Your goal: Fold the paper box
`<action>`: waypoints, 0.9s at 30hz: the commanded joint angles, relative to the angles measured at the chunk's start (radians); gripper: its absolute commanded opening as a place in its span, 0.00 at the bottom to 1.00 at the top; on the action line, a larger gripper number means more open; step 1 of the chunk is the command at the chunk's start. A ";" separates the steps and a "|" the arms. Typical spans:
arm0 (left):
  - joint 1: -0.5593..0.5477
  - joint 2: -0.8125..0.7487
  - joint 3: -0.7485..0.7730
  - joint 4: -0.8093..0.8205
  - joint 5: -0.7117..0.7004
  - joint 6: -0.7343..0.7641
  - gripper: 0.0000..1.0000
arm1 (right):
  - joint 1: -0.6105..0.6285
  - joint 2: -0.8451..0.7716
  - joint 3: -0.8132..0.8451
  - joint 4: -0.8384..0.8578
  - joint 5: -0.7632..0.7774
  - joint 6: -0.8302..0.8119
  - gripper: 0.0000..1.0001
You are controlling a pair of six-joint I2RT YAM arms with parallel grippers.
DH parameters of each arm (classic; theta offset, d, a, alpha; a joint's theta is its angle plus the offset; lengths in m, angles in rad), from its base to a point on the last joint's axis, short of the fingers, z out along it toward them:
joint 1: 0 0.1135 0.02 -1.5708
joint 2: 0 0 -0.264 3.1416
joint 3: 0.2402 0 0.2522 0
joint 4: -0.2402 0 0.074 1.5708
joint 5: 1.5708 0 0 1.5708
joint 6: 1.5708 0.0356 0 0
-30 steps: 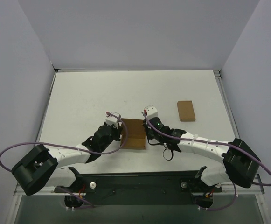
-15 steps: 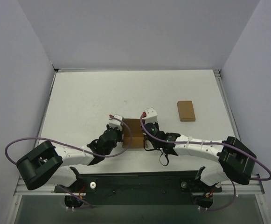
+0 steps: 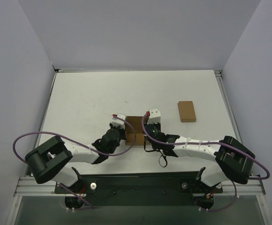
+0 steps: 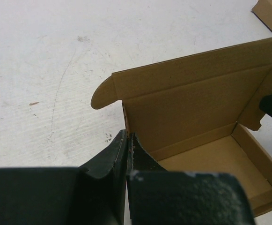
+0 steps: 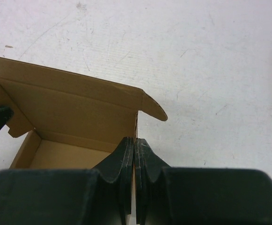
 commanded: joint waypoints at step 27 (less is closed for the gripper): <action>-0.160 0.052 -0.074 0.238 0.014 -0.100 0.00 | 0.119 -0.056 -0.080 0.031 -0.031 0.256 0.00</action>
